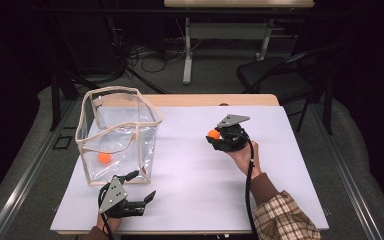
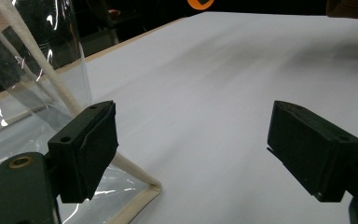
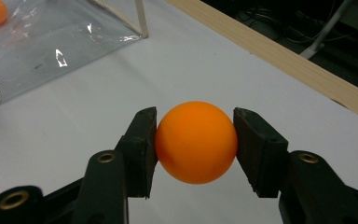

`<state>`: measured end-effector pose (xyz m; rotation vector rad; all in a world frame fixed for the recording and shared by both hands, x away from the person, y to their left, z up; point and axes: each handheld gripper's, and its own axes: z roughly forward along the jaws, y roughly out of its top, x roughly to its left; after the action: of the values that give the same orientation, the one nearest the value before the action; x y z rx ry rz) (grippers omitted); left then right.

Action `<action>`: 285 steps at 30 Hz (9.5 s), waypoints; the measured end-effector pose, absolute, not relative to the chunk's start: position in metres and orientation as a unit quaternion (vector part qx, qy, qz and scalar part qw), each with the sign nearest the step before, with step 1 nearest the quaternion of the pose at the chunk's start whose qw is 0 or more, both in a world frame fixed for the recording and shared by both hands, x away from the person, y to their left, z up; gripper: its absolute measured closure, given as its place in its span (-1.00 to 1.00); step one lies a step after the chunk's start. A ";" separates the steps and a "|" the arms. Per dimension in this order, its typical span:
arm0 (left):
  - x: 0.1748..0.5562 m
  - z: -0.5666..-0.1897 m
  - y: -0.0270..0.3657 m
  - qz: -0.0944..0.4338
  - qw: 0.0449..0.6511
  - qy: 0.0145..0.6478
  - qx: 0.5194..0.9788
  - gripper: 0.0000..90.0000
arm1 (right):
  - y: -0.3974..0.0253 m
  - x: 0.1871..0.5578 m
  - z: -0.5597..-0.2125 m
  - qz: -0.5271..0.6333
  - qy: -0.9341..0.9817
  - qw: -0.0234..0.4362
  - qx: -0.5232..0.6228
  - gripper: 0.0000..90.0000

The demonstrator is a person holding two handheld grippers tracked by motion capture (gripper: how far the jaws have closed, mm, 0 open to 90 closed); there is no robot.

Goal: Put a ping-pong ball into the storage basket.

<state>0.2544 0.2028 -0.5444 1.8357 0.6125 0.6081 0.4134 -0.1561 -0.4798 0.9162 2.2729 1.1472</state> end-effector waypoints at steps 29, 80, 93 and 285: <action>0.255 -0.544 0.203 0.255 0.528 0.256 0.768 -0.65 | -0.148 0.416 -0.453 0.445 0.806 0.231 0.315 0.14; 0.255 -0.544 0.203 0.254 0.529 0.257 0.768 -0.65 | -0.111 0.430 -0.433 0.467 0.805 0.228 0.286 0.14; 0.255 -0.544 0.203 0.255 0.530 0.256 0.767 -0.65 | -0.105 0.431 -0.430 0.470 0.805 0.229 0.281 0.14; 0.256 -0.544 0.203 0.251 0.532 0.253 0.768 -0.65 | 0.024 0.454 -0.374 0.489 0.827 0.198 0.194 0.14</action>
<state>0.2555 0.2030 -0.5444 1.8322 0.6039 0.5984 0.4536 0.0243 -0.3740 0.5440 2.3150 1.3670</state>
